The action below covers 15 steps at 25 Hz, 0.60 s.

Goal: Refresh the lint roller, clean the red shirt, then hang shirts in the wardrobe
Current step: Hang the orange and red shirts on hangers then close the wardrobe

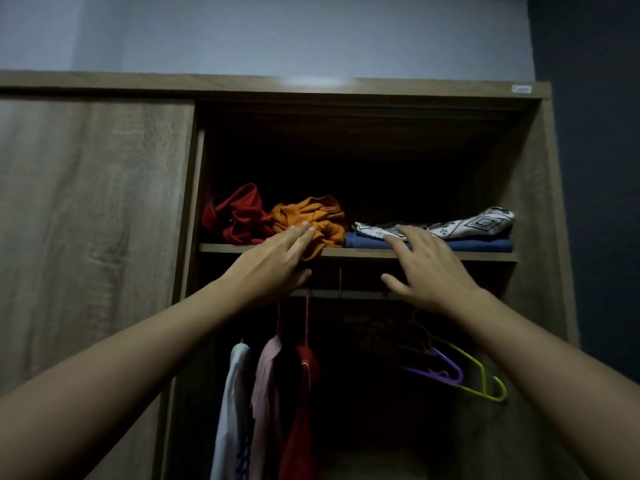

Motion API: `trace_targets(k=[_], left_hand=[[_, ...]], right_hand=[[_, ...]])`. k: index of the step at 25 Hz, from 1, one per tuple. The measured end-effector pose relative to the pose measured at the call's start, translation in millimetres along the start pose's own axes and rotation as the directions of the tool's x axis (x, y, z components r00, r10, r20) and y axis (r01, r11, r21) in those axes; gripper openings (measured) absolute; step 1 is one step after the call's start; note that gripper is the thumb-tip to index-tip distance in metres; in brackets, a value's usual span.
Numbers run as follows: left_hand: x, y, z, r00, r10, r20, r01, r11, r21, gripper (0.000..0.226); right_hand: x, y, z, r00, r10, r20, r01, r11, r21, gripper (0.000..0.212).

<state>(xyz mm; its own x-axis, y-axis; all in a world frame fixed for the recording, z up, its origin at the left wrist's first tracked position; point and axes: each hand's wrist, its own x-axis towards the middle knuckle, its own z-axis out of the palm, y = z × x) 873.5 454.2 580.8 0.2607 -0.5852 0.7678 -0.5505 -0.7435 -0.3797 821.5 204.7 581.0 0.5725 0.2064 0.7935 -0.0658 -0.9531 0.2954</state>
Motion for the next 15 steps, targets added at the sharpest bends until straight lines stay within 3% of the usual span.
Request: trace_targets(k=[7, 11, 13, 15], left_hand=[[82.2, -35.7, 17.1, 0.968, -0.210, 0.139, 0.217, 0.975, -0.040, 0.093], [134.4, -51.6, 47.9, 0.885, -0.340, 0.318, 0.343, 0.938, 0.048, 0.112], [149.9, -54.2, 61.5, 0.843, -0.375, 0.386, 0.382, 0.922, 0.062, 0.106], [159.2, -48.9, 66.8, 0.863, -0.356, 0.359, 0.336, 0.934, 0.119, 0.089]], right_hand=[[64.2, 5.8, 58.0, 0.999, 0.032, 0.040, -0.032, 0.999, 0.022, 0.093], [76.2, 9.0, 84.1, 0.999, 0.035, -0.019, -0.034, 0.998, 0.044, 0.084], [76.3, 12.7, 88.2, 0.998, 0.028, -0.049, -0.027, 0.999, 0.028, 0.077], [75.9, 16.2, 87.8, 0.999, 0.037, -0.036, -0.035, 0.999, 0.037, 0.074]])
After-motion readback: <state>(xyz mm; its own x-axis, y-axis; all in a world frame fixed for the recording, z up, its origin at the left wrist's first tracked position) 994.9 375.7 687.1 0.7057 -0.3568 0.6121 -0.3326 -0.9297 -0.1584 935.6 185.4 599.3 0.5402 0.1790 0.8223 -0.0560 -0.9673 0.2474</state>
